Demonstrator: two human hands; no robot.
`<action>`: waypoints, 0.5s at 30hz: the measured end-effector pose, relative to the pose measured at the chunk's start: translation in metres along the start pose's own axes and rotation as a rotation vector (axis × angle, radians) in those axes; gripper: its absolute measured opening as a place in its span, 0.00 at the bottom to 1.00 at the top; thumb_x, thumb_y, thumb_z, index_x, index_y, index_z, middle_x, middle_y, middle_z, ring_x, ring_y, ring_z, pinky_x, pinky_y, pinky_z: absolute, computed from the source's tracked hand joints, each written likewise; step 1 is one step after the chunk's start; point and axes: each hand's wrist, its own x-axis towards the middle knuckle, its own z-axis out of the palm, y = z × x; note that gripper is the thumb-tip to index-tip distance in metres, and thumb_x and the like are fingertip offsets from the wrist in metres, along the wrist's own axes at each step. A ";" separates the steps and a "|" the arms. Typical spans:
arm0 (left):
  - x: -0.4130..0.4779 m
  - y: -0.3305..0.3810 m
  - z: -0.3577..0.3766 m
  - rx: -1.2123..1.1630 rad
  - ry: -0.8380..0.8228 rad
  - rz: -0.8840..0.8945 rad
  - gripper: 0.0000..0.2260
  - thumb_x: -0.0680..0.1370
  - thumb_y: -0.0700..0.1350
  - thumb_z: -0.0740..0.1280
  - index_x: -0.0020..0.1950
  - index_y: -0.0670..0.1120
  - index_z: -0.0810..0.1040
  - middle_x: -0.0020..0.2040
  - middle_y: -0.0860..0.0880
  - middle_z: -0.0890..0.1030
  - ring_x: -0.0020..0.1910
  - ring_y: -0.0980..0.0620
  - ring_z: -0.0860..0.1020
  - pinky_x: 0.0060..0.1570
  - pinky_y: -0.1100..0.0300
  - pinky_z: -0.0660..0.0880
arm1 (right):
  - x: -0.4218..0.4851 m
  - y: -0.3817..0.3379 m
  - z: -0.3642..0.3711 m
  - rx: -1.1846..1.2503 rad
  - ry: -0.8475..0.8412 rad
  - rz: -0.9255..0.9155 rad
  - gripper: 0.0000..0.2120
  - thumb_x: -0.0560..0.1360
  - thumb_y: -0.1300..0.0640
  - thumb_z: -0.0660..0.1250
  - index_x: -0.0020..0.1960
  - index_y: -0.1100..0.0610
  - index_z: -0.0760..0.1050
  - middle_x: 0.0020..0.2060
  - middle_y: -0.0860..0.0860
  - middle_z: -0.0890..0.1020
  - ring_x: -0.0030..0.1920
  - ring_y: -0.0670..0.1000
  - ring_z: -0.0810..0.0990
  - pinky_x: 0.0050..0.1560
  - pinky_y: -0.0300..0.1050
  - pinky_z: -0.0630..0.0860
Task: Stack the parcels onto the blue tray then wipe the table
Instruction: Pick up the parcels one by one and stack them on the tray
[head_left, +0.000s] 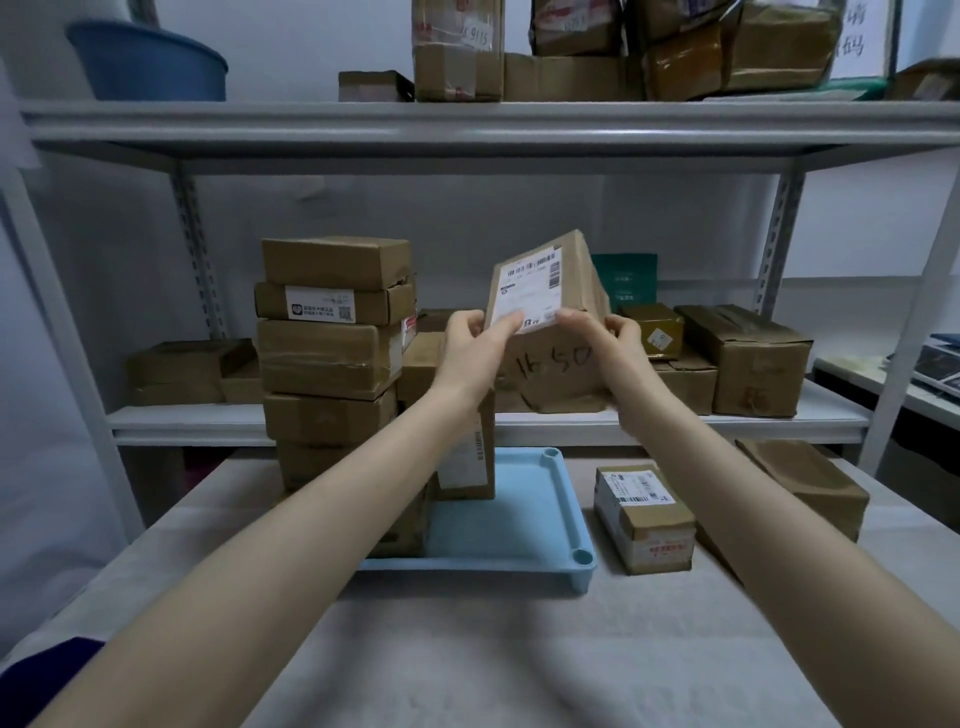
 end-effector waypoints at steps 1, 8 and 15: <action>0.002 0.000 -0.008 0.000 0.057 0.029 0.20 0.79 0.52 0.64 0.68 0.46 0.67 0.60 0.48 0.74 0.53 0.54 0.75 0.46 0.61 0.74 | 0.008 -0.004 0.006 0.050 0.000 0.004 0.62 0.46 0.24 0.72 0.73 0.47 0.55 0.63 0.56 0.72 0.60 0.57 0.74 0.59 0.59 0.76; 0.012 -0.022 -0.055 0.181 0.075 -0.045 0.14 0.77 0.43 0.67 0.63 0.46 0.73 0.60 0.48 0.75 0.59 0.50 0.74 0.52 0.57 0.71 | 0.060 -0.021 0.072 0.249 -0.084 0.068 0.51 0.56 0.26 0.65 0.72 0.52 0.62 0.56 0.54 0.80 0.55 0.56 0.78 0.59 0.57 0.76; 0.019 -0.042 -0.064 0.264 0.006 -0.093 0.14 0.77 0.41 0.67 0.62 0.45 0.75 0.58 0.47 0.76 0.58 0.51 0.75 0.48 0.60 0.71 | 0.084 -0.015 0.118 0.133 -0.070 0.120 0.48 0.67 0.26 0.61 0.75 0.54 0.55 0.64 0.56 0.73 0.64 0.58 0.71 0.56 0.53 0.67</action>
